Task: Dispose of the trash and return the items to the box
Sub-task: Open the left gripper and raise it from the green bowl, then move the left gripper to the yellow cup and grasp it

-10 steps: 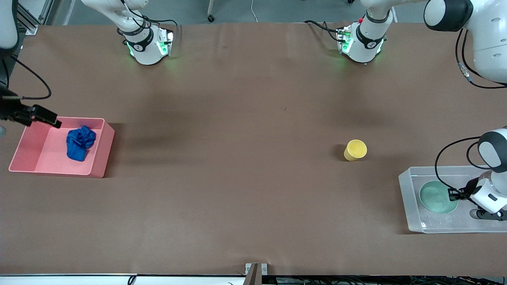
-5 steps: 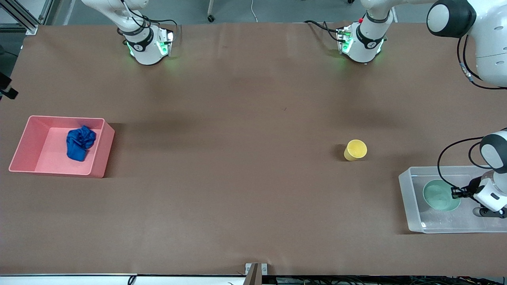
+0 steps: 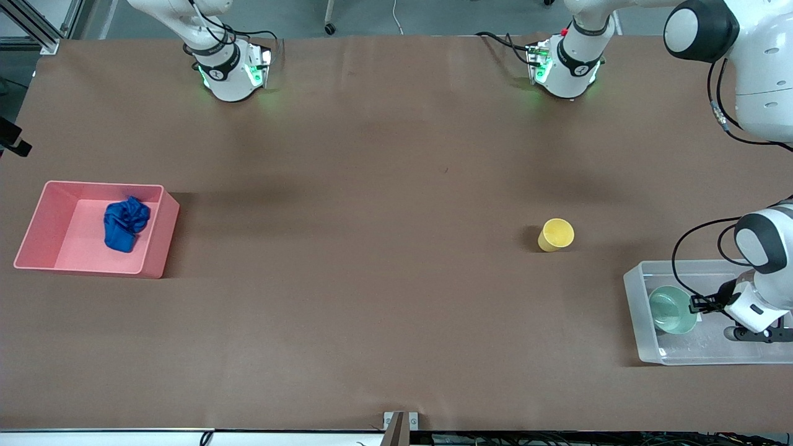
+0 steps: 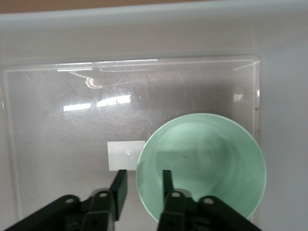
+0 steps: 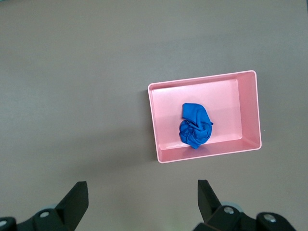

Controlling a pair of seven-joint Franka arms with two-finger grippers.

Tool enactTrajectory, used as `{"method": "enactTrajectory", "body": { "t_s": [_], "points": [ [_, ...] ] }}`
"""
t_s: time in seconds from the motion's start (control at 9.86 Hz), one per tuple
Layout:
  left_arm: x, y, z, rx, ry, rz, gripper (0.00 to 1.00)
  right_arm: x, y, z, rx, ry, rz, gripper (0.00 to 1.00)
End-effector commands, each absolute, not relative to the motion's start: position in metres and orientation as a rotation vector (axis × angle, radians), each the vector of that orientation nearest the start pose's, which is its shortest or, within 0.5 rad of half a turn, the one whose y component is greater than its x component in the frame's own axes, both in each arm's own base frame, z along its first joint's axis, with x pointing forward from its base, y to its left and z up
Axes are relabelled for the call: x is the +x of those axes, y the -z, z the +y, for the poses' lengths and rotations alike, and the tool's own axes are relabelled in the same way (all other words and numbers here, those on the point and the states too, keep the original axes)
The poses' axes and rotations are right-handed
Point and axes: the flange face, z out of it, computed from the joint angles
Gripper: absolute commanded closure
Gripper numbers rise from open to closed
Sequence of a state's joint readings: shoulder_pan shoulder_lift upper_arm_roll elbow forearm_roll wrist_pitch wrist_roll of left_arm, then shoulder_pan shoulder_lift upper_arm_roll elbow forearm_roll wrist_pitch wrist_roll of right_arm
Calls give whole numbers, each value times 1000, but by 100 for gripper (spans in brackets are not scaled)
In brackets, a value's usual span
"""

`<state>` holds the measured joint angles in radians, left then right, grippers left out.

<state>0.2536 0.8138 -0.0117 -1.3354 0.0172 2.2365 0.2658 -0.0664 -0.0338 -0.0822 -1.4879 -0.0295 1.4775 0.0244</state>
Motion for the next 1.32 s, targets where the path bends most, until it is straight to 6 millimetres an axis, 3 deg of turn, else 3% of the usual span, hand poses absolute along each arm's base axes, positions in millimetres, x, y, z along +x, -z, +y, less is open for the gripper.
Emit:
{"method": "enactTrajectory", "body": {
  "t_s": [0.0,0.2,0.3,0.51,0.71,0.91,1.22],
  "points": [
    [726,-303,163,-3103,179,89,0,523,-676,-82,-3175,30,275,0],
    [707,-372,115,-3108,146,175,0,524,-678,-80,-3163,48,269,0],
    [688,-387,83,-3109,128,220,0,524,-677,-80,-3163,48,254,0],
    [646,-387,19,-3133,62,232,1,524,-678,-80,-3165,55,232,0],
    [616,-359,-37,-3163,-23,215,2,523,-677,-80,-3163,43,234,0],
    [584,-311,-62,-3173,-28,228,3,523,-677,-81,-3163,43,236,0],
    [559,-253,-82,-3193,-19,251,4,523,-677,-81,-3163,45,236,0]
  ]
}}
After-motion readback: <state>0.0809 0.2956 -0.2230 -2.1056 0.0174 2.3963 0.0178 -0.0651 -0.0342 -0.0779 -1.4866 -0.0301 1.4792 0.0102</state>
